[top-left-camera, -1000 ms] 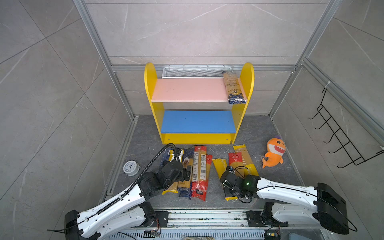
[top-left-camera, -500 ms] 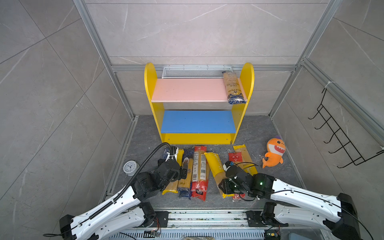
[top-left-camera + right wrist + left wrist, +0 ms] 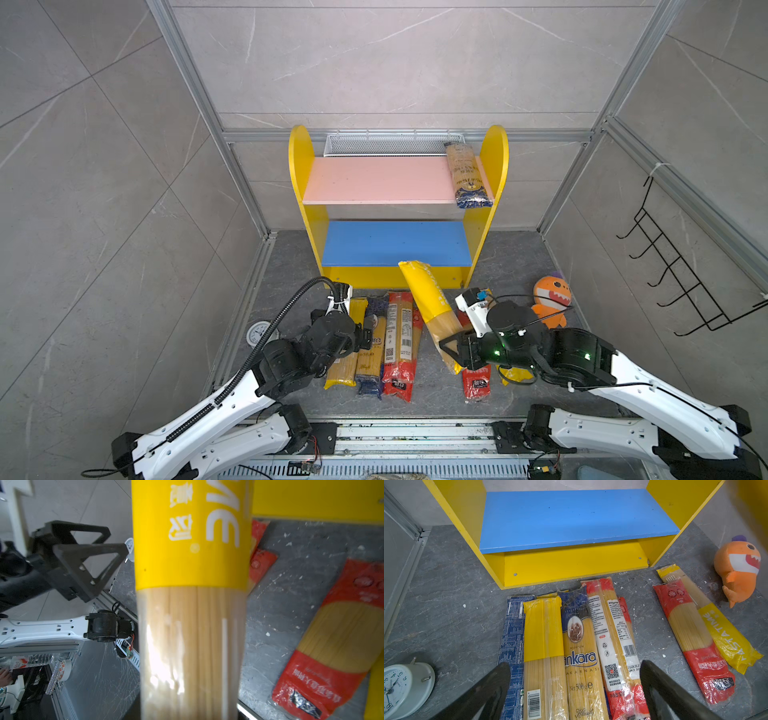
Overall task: Place and organize the pasta boxes and bags onto the shelf
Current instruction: 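Lift the yellow PASTATIME bag with the right gripper above the pink shelf, then lower the yellow bag onto the pink shelf beside the clear bag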
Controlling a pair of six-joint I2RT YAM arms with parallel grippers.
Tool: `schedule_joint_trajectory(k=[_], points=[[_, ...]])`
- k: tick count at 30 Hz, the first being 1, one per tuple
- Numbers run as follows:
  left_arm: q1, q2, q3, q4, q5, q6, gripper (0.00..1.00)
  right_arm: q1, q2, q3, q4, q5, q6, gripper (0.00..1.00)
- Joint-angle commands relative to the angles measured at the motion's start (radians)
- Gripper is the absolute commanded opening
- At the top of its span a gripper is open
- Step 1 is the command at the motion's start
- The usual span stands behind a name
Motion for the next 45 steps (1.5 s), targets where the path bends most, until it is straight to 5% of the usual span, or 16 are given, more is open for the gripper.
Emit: schedule_joint_trajectory(k=[1,8,18,23,30,37,45], points=[[-0.002,0.027,0.055,0.005,-0.024,0.043,1.0,0.004,0.034,0.176,0.07,0.104,-0.129,0.0],[-0.002,0.059,0.087,0.01,-0.009,0.058,1.0,0.004,0.241,0.519,0.031,0.172,-0.291,0.0],[-0.001,0.062,0.084,0.063,-0.016,0.091,1.0,0.002,0.612,0.961,0.1,0.621,-0.606,0.0],[-0.001,0.086,0.097,0.09,0.001,0.102,1.0,-0.034,0.794,1.177,0.205,0.729,-0.756,0.0],[-0.001,0.099,0.092,0.103,0.018,0.104,1.0,-0.182,1.014,1.51,0.153,0.69,-0.751,0.0],[-0.001,0.076,0.075,0.099,0.007,0.098,1.0,-0.324,1.065,1.535,0.135,0.552,-0.621,0.0],[-0.001,0.09,0.083,0.107,-0.006,0.114,1.0,-0.38,1.115,1.559,0.095,0.537,-0.557,0.0]])
